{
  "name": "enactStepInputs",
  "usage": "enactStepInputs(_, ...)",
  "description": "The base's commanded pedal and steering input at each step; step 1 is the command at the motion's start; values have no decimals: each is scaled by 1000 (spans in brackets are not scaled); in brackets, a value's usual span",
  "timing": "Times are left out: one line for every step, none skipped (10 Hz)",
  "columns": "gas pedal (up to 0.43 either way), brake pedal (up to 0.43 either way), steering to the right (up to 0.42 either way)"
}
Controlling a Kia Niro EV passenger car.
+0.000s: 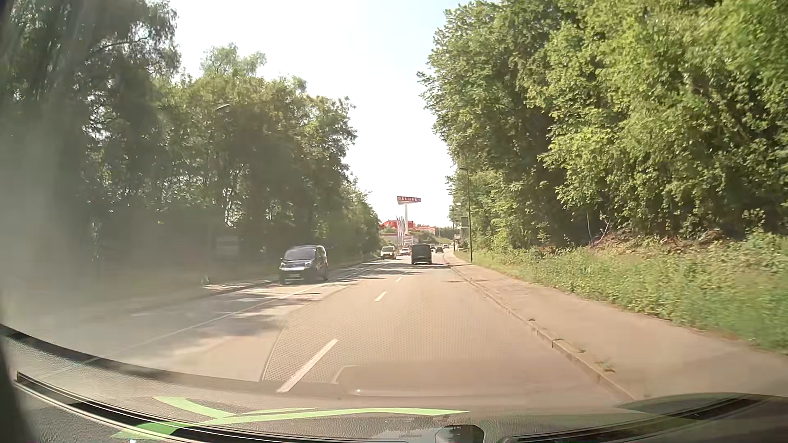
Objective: Follow the waypoints while adhering to traffic rules and regulations
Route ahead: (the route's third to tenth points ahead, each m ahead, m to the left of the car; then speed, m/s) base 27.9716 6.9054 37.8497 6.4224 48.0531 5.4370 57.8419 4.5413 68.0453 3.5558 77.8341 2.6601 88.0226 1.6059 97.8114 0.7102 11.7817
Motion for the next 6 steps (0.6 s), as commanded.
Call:
enactStepInputs(228, 0, -1)
enactStepInputs(228, 0, -1)
enactStepInputs(228, 0, -1)
enactStepInputs(228, 0, -1)
enactStepInputs(228, 0, -1)
enactStepInputs(240, 0, -1)
